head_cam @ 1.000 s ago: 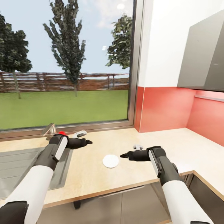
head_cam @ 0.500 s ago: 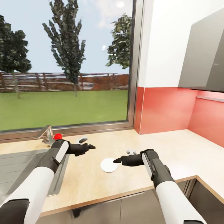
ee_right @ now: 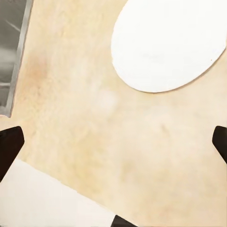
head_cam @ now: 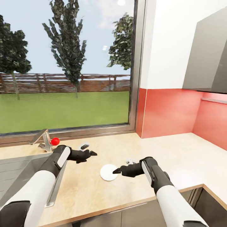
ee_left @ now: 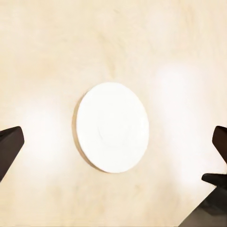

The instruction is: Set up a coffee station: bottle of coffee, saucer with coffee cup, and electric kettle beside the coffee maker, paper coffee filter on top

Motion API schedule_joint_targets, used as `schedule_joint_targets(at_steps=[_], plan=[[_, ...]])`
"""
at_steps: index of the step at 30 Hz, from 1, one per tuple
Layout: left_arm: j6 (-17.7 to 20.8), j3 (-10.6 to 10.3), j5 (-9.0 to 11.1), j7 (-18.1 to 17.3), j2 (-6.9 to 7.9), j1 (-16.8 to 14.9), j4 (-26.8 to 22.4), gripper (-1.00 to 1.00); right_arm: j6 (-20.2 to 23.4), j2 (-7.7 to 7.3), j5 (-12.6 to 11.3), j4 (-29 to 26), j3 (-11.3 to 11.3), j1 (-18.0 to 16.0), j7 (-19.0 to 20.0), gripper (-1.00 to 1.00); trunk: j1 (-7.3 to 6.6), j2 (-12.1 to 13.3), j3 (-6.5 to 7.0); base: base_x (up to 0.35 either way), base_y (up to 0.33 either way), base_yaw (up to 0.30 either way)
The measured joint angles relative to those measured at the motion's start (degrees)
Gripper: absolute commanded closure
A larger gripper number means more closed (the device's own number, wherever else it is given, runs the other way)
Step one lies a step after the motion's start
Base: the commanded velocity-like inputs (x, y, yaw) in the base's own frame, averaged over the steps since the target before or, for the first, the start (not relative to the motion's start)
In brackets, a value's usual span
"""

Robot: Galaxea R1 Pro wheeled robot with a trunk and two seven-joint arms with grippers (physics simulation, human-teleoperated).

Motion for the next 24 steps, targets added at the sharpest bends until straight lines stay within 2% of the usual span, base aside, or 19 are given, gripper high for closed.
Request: schedule_joint_targets(at_steps=[1, 4, 10, 15, 24], plan=[[-0.1, 0.0, -0.05, -0.02, 0.0, 0.0, 0.66, -1.0, 0.0, 0.03, -0.03, 1.02, 0.05, 0.0, 2.49, -1.0, 0.0, 0.01, 0.0, 0.266, 0.0, 0.0], [-0.13, -0.01, -0.03, -0.03, 0.0, 0.0, 1.23, -1.0, -0.02, 0.03, 0.0, 1.82, 0.08, 0.0, 3.47, -1.0, 0.01, 0.01, 0.0, 0.183, 0.0, 0.0], [-0.17, -0.03, 0.15, -0.21, -0.04, 0.0, 2.9, -1.0, -0.08, 0.53, 0.0, 5.21, 0.26, 0.0, 3.91, -1.0, 0.03, 0.01, 0.0, 0.027, 0.0, 0.0], [-1.38, -0.04, 0.12, -0.38, -0.17, 0.27, 5.6, -1.0, -0.12, 1.36, 0.04, 6.36, 0.28, 0.0, 3.99, -1.0, 0.0, 0.0, 0.0, 0.277, 0.0, 0.0], [-1.91, 0.01, 0.12, -0.48, -0.27, 1.95, 6.15, -1.0, -0.2, 1.7, 0.07, 8.41, 0.29, -0.01, 4.02, -1.0, 0.03, 0.01, 0.0, 0.061, 0.0, 0.0]])
